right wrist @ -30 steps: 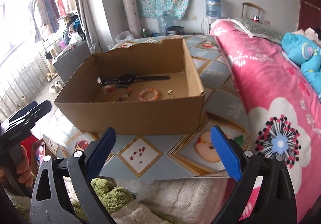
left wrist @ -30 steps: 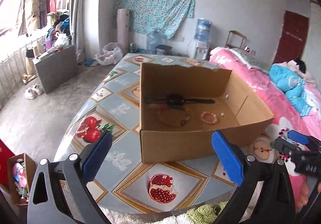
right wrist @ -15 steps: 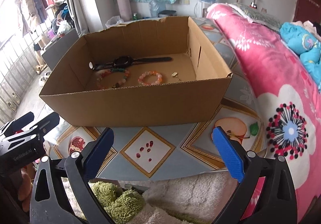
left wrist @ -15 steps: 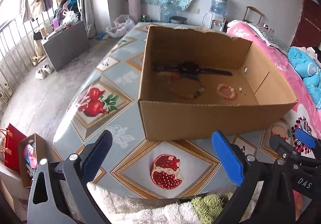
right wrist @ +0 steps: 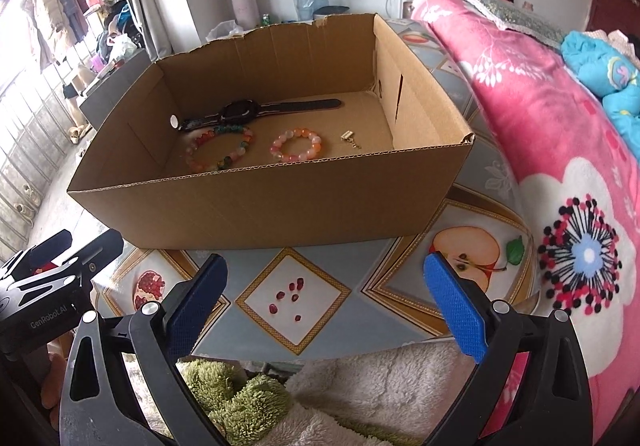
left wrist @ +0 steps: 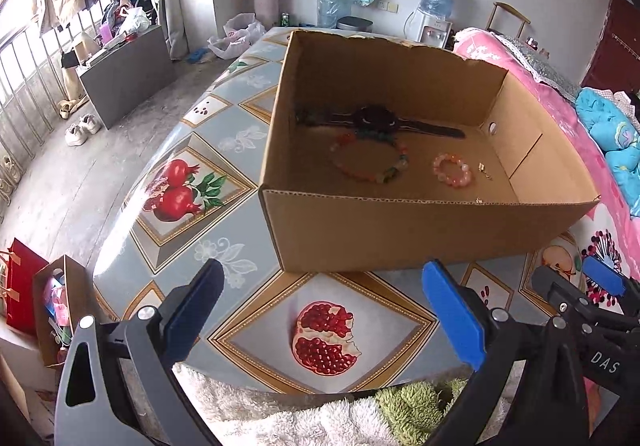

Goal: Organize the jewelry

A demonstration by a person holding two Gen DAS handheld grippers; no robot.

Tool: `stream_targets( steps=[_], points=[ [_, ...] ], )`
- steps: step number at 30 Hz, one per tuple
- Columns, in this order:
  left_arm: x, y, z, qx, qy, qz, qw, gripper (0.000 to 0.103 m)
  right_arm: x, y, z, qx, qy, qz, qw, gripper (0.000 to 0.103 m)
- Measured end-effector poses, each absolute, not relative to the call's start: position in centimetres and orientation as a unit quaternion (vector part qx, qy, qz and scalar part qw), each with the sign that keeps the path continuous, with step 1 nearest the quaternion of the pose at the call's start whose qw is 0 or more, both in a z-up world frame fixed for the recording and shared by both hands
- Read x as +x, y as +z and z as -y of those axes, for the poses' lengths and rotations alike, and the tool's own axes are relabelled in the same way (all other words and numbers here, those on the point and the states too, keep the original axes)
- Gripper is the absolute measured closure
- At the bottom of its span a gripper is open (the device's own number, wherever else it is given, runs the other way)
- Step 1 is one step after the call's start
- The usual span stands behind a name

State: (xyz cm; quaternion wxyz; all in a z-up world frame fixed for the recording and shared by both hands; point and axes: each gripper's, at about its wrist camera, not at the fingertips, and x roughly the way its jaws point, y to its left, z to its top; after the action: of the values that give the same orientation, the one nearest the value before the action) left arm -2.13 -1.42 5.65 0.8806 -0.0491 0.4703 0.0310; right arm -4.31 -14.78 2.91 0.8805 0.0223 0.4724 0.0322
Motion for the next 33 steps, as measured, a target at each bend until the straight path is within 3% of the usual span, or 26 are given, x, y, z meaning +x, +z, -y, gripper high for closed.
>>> stream_targets(
  steps=[33],
  points=[
    [-1.98, 5.32, 1.56, -0.056, 0.025, -0.48, 0.875, 0.006, -4.15, 2.82, 14.79, 0.019, 0.028, -0.474, 0.88, 0.008]
  ],
)
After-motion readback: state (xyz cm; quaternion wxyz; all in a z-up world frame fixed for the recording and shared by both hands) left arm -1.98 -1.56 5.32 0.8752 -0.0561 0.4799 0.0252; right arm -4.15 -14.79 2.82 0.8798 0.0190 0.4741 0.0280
